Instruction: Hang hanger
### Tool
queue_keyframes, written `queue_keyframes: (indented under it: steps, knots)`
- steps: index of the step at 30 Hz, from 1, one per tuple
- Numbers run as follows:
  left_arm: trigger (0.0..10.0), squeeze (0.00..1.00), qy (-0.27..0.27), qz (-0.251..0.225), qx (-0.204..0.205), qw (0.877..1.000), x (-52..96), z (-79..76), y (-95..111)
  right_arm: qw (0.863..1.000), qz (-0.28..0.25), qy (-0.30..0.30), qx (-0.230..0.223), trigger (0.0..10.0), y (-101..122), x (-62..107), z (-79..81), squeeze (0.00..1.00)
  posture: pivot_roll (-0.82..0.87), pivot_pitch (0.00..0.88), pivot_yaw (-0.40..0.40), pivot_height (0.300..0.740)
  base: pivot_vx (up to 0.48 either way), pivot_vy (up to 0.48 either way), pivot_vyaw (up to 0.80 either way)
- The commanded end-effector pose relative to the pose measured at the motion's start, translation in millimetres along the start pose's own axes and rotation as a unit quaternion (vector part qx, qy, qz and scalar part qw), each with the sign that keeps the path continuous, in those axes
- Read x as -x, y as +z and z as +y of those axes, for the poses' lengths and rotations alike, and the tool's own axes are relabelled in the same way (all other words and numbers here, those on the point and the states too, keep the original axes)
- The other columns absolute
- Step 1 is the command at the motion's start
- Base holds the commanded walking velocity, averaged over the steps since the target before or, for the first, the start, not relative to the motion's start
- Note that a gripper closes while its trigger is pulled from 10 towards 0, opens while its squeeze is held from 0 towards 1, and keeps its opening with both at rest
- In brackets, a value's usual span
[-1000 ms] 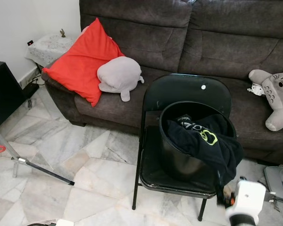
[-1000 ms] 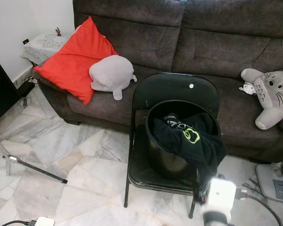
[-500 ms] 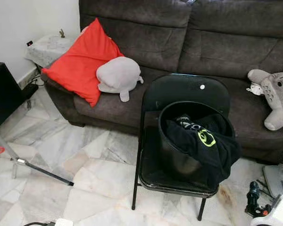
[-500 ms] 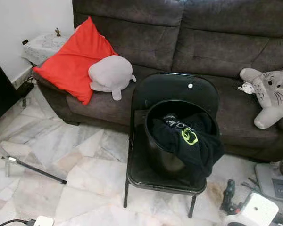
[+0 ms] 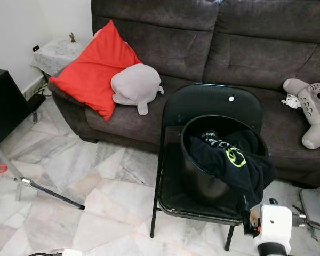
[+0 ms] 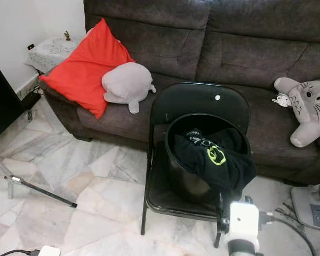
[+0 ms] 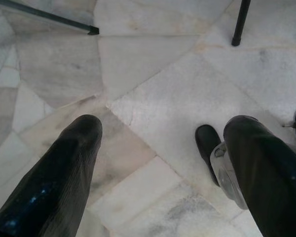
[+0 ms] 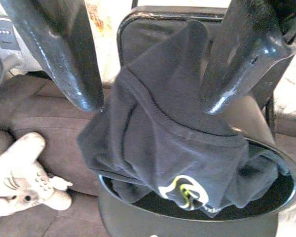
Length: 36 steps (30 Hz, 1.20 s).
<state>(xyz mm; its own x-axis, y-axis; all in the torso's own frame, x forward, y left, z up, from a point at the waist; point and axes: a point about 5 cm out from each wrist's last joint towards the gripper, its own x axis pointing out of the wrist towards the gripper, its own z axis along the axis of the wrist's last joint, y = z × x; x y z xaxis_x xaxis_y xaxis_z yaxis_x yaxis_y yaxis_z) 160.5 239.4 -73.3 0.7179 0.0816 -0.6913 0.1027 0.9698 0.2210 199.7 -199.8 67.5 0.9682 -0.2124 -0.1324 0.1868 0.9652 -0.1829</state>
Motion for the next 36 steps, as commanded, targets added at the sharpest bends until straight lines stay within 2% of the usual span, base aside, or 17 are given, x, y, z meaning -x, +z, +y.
queue_keyframes:
  steps: [1, 3, 5, 6, 7, 9, 10, 12, 14, 16, 17, 18, 24, 29, 32, 36]
  knots:
    - [10.0, 0.0, -0.008, 0.024, -0.007, 1.0, 3.5, -3.1, -11, 1.0, -0.009, -0.002, -0.01, 10.0, 4, 1.9, -2.6, 0.0, -0.13, 0.123, 0.007, 0.74, 0.0, 0.0, 0.0]
    - [10.0, 0.0, -0.009, 0.026, -0.007, 1.0, 3.1, -4.8, -11, 1.0, -0.003, 0.006, -0.014, 10.0, 3, 1.3, -1.0, 0.0, -0.13, 0.123, 0.006, 0.74, 0.0, 0.0, 0.0]
    - [10.0, 0.0, -0.009, 0.027, -0.007, 1.0, 2.6, -5.8, -10, 0.999, 0.007, 0.029, 0.033, 10.0, 0, -1.7, 3.3, 0.0, -0.12, 0.122, 0.004, 0.74, 0.0, 0.0, 0.0]
    - [10.0, 0.0, -0.009, 0.027, -0.006, 1.0, 2.4, -5.6, -10, 0.997, 0.003, 0.044, 0.071, 10.0, 0, -3.5, 5.4, 0.0, -0.12, 0.123, 0.004, 0.74, 0.0, 0.0, 0.0]
    - [10.0, 0.0, -0.009, 0.027, -0.006, 1.0, 2.4, -5.6, -10, 0.997, 0.003, 0.044, 0.071, 10.0, 0, -3.5, 5.4, 0.0, -0.12, 0.123, 0.004, 0.74, 0.0, 0.0, 0.0]
    - [10.0, 0.0, -0.009, 0.027, -0.006, 1.0, 2.3, -5.4, -10, 0.989, -0.002, 0.069, 0.13, 10.0, -1, -5.4, 8.8, 0.0, -0.12, 0.124, 0.004, 0.74, 0.0, 0.0, 0.0]
    - [10.0, 0.0, -0.009, 0.027, -0.006, 1.0, 2.3, -5.4, -10, 0.989, -0.002, 0.069, 0.13, 10.0, -1, -5.4, 8.8, 0.0, -0.12, 0.124, 0.004, 0.74, 0.0, 0.0, 0.0]
    - [10.0, 0.0, -0.009, 0.028, -0.006, 1.0, 2.7, -5.3, -11, 0.979, -0.007, 0.093, 0.184, 10.0, -3, -6.0, 12.9, 0.0, -0.13, 0.125, 0.003, 0.74, 0.0, 0.0, 0.0]
    - [10.0, 0.0, -0.009, 0.028, -0.006, 1.0, 2.7, -5.3, -11, 0.979, -0.007, 0.093, 0.184, 10.0, -3, -6.0, 12.9, 0.0, -0.13, 0.125, 0.003, 0.74, 0.0, 0.0, 0.0]
    - [10.0, 0.0, -0.009, 0.03, -0.005, 1.0, 3.2, -5.4, -12, 0.968, -0.007, 0.116, 0.223, 10.0, -6, -6.2, 17.9, 0.0, -0.12, 0.128, 0.001, 0.74, 0.0, 0.0, 0.0]
    - [10.0, 0.0, -0.009, 0.03, -0.005, 1.0, 3.2, -5.4, -12, 0.968, -0.007, 0.116, 0.223, 10.0, -6, -6.2, 17.9, 0.0, -0.12, 0.128, 0.001, 0.74, 0.0, 0.0, 0.0]
    - [10.0, 0.0, -0.009, 0.031, -0.004, 0.999, 3.4, -5.6, -12, 0.959, -0.005, 0.136, 0.247, 10.0, -10, -6.3, 22.8, 0.0, -0.12, 0.131, 0.0, 0.74, 0.0, 0.0, 0.0]
    - [10.0, 0.0, -0.011, 0.034, -0.004, 0.999, 3.5, -7.1, -13, 0.942, 0.041, 0.168, 0.289, 10.0, -27, -2.1, 28.8, 0.0, -0.12, 0.132, 0.0, 0.74, 0.0, 0.0, 0.0]
    - [10.0, 0.0, -0.012, 0.035, -0.004, 0.999, 2.9, -8.2, -13, 0.928, 0.044, 0.172, 0.327, 10.0, -33, -1.1, 28.2, 0.0, -0.12, 0.133, -0.001, 0.74, 0.0, 0.0, 0.0]
    - [10.0, 0.0, -0.014, 0.036, -0.003, 0.999, 2.6, -9.0, -12, 0.931, 0.066, 0.126, 0.335, 10.0, -35, -2.1, 19.0, 0.0, -0.12, 0.136, -0.002, 0.74, 0.0, 0.0, 0.0]
    - [10.0, 0.0, -0.015, 0.039, -0.003, 0.999, 2.6, -10.7, -13, 0.931, 0.072, 0.106, 0.341, 10.0, -36, -1.7, 15.1, 0.0, -0.12, 0.137, -0.002, 0.74, 0.0, 0.0, 0.0]
